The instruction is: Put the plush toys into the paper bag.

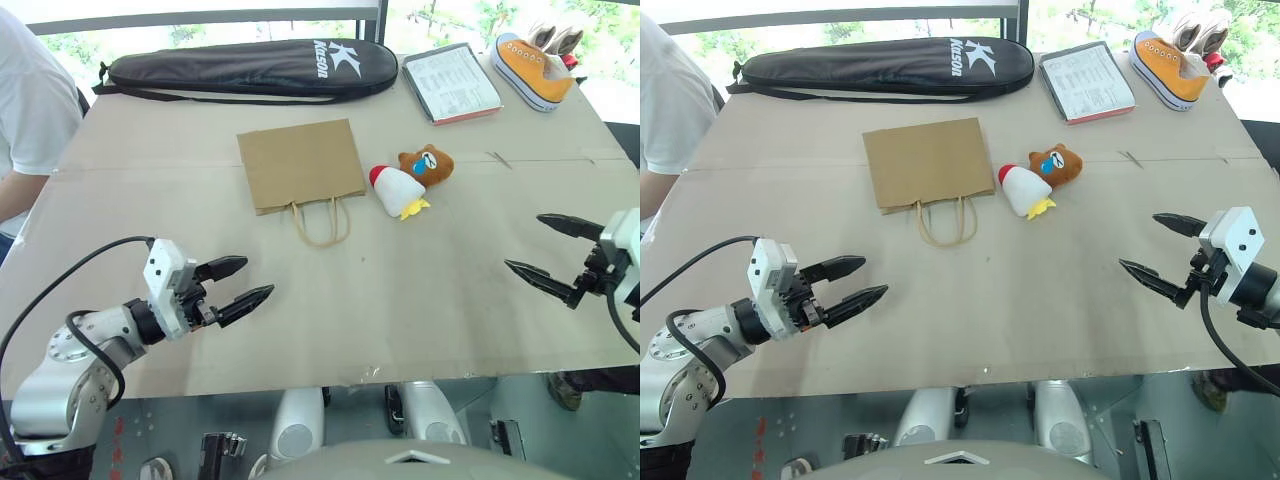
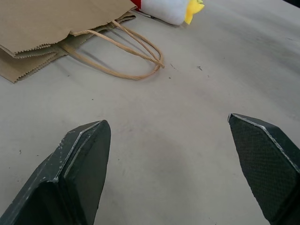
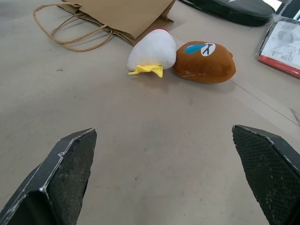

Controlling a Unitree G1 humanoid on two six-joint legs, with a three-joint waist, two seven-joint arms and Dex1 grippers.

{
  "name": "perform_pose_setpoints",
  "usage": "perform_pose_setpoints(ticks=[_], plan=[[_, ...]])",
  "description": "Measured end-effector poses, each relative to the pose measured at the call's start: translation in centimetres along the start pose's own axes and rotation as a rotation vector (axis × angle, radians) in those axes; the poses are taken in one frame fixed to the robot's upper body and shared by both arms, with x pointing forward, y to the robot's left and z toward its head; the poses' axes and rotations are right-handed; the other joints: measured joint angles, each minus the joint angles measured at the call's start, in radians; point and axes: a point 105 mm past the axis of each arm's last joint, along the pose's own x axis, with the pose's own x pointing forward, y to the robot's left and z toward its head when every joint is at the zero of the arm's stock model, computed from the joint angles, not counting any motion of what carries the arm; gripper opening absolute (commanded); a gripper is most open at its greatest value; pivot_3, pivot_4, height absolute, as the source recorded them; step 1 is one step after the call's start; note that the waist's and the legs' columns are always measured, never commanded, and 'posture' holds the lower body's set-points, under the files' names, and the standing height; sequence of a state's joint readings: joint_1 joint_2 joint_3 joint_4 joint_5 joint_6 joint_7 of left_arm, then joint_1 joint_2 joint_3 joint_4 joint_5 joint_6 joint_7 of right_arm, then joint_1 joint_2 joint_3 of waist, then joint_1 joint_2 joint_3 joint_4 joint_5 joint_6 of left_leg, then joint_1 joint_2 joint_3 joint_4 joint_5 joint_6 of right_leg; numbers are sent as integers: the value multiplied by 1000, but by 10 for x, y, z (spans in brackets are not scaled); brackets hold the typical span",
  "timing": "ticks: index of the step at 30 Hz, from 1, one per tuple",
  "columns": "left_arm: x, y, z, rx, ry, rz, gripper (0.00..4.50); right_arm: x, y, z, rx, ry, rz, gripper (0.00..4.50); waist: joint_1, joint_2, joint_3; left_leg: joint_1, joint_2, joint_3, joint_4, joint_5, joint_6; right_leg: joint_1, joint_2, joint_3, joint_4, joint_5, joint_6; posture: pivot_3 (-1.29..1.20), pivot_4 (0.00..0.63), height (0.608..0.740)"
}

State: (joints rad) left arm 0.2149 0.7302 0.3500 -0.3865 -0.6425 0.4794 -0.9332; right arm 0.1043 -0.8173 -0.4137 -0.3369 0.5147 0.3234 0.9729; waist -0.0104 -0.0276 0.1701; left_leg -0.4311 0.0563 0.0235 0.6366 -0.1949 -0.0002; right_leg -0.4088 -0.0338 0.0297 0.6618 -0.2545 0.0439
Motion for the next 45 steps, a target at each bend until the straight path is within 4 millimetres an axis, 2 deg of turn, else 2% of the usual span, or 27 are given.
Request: perform_pose_setpoints(ticks=[1,3,5,7,10,16,20,23,26,28,29,31,33,37,39,41,45], plan=[[0,0,0,0,0,0,4345,0,0,0,0,0,0,4500,0,0,0,0,0,0,0,0,0,0,0,0,0,0,0,0,150,740],[14,9,9,77,-17,2,4345,3,4,1,12,-29,-35,4500,12,0,0,0,0,-1,0,0,0,0,0,-2,1,0,0,0,150,740],[41,24,34,287,-50,9,4345,21,34,12,27,-111,1,4500,31,0,0,-1,0,-4,0,0,0,0,2,-4,1,-1,2,0,150,740],[51,31,42,442,-26,18,4345,27,52,20,23,-139,32,4500,26,2,-1,0,-1,-2,1,0,0,1,2,0,1,1,-1,0,150,740],[64,45,43,584,20,39,4345,27,53,19,22,-112,-13,4500,16,0,-3,0,-2,2,1,0,0,0,1,4,-1,1,-1,0,150,740],[95,55,47,904,79,-44,4345,35,66,31,20,-124,-28,4500,25,0,-3,0,-1,-1,1,0,0,0,4,3,1,1,-1,0,150,740],[113,61,51,1023,66,-66,4345,39,72,34,28,-129,-45,4500,24,-1,-3,-1,-1,0,1,0,0,0,4,3,0,3,3,0,150,740],[123,60,47,1055,61,-103,3653,41,75,35,37,-131,-55,4500,23,-1,-3,-1,-1,0,1,0,0,0,4,3,0,3,3,0,150,740],[130,55,41,1053,53,-151,2324,41,74,31,48,-115,-80,4500,22,-1,-3,-1,-1,0,1,0,0,0,4,3,1,3,3,0,150,740],[134,53,41,1016,38,-173,1443,42,75,25,62,-102,-105,3987,22,-1,-3,-1,0,-1,1,0,0,0,4,3,1,3,3,0,150,740],[137,51,43,945,14,-175,931,43,75,23,69,-99,-115,3652,22,-1,-3,-1,-1,-1,2,0,0,0,4,3,1,3,3,0,150,740],[141,49,51,735,-47,-171,25,46,74,17,88,-91,-125,2673,21,-1,-3,-2,0,-1,3,0,0,0,4,3,1,3,3,0,150,740],[136,51,63,496,-111,-169,0,48,69,11,96,-84,-161,1651,15,-1,-3,-2,0,-1,4,0,0,0,4,3,2,3,3,0,150,740],[118,48,86,251,-190,-200,0,56,67,6,86,-76,-165,85,-2,-1,-3,-1,0,-2,4,0,0,0,5,2,3,3,3,0,150,740],[112,40,95,101,-223,-228,0,68,66,10,84,-105,-153,85,-8,-1,-3,-1,1,-3,5,0,0,0,5,2,4,3,4,0,150,740],[103,32,104,-61,-255,-238,0,93,67,23,78,-163,-107,85,-15,-1,-3,-1,1,-3,6,0,0,0,6,2,5,3,4,0,150,740],[96,20,115,-194,-280,-246,0,130,73,49,45,-236,-22,85,-13,-1,-3,0,1,-4,6,0,0,0,6,2,7,3,4,0,150,740]])
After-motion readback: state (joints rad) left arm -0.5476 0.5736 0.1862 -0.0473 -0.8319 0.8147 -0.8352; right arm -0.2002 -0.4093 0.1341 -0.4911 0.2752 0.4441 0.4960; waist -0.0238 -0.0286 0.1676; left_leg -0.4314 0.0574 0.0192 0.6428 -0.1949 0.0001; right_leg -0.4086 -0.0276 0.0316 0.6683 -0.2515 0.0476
